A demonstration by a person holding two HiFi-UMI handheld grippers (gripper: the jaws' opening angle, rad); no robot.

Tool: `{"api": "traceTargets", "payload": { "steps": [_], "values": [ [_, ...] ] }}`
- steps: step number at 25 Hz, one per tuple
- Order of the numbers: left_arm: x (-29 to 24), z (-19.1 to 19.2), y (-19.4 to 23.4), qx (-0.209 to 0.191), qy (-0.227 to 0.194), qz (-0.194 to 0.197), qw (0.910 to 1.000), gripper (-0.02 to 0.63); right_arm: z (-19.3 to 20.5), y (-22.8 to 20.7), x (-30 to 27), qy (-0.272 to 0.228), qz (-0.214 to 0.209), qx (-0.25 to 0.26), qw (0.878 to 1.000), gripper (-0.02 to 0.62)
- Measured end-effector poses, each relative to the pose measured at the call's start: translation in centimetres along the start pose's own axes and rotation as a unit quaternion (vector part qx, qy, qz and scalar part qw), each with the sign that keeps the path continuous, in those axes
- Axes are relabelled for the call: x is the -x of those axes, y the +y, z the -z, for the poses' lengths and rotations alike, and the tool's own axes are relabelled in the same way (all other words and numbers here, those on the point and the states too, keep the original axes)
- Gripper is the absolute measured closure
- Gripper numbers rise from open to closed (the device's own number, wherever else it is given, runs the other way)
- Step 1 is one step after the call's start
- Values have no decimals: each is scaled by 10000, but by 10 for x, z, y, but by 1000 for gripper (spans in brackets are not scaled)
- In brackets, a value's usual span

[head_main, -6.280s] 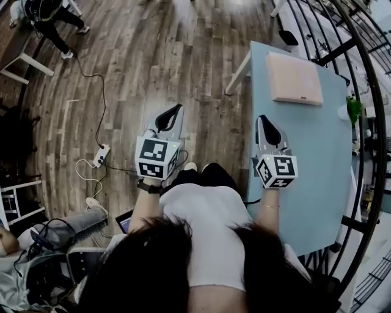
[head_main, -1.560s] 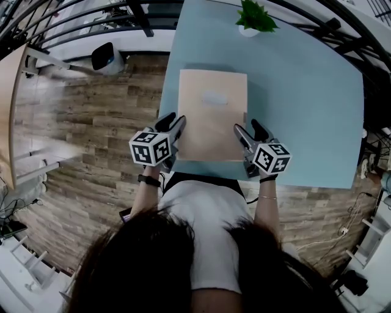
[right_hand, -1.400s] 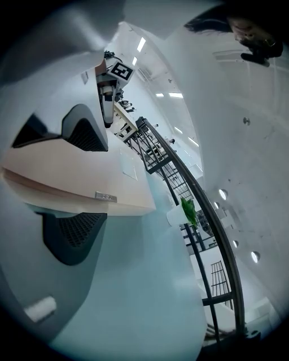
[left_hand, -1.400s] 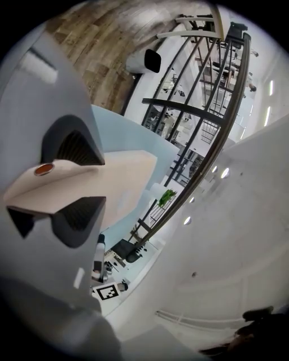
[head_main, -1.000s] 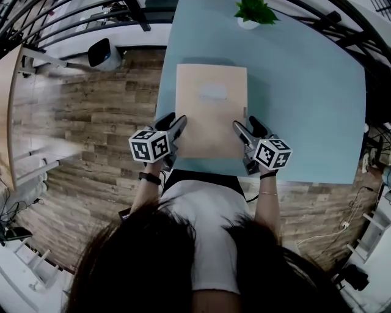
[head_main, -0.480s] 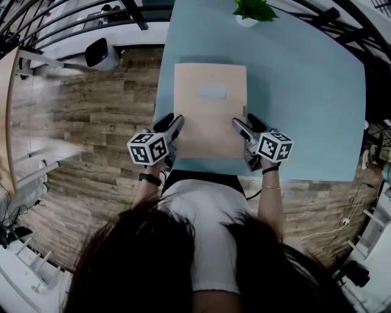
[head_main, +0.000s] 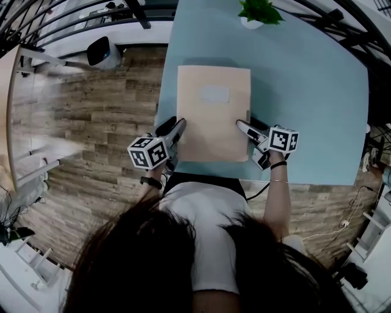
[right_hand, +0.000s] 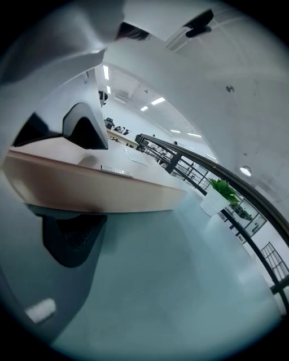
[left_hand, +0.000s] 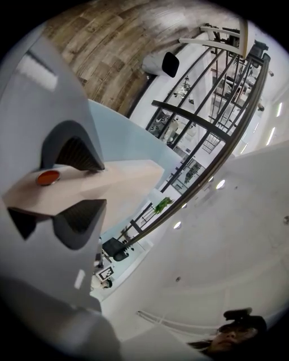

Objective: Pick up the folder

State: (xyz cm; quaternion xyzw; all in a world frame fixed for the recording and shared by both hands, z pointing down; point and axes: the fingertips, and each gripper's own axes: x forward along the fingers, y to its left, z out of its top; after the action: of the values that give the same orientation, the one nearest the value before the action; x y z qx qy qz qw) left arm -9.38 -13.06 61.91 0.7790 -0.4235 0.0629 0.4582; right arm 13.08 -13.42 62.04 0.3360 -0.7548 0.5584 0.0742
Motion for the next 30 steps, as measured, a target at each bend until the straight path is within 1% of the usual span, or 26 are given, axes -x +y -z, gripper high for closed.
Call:
{"api": "traceTargets", "payload": {
  "steps": [4,8,12,16,18,19,21,26,30],
  "values": [
    [0,0,0,36,-17,20,10000,393,-1,1,1,87,-294,-164,9994,259],
    [0,1,1,106,-54,29,9999,393,-1,-1,0,163,-403,-291,9986,261],
    [0,-1,2,202,-89,36,9998,391,-7,-4,6,206,-788,-552,9951,261],
    [2,-1,5,348,-110,86,9993,391,-8,-5,7,344,-1252,-1068,9858,262],
    [3,-2,6,395,-128,77,9991,391,-2,2,3,645,-1547,-1299,9773,264],
    [3,-2,6,400,-127,71,9991,390,1,5,2,818,-1635,-1310,9744,267],
    [2,-2,6,402,-99,79,9991,390,3,7,2,1042,-1676,-1247,9724,272],
    [2,-3,6,455,-132,97,9988,387,3,8,0,1236,-1885,-1334,9651,273],
    [1,-3,7,467,-93,109,9988,386,5,8,-1,1425,-1946,-1348,9611,273]
  ]
}}
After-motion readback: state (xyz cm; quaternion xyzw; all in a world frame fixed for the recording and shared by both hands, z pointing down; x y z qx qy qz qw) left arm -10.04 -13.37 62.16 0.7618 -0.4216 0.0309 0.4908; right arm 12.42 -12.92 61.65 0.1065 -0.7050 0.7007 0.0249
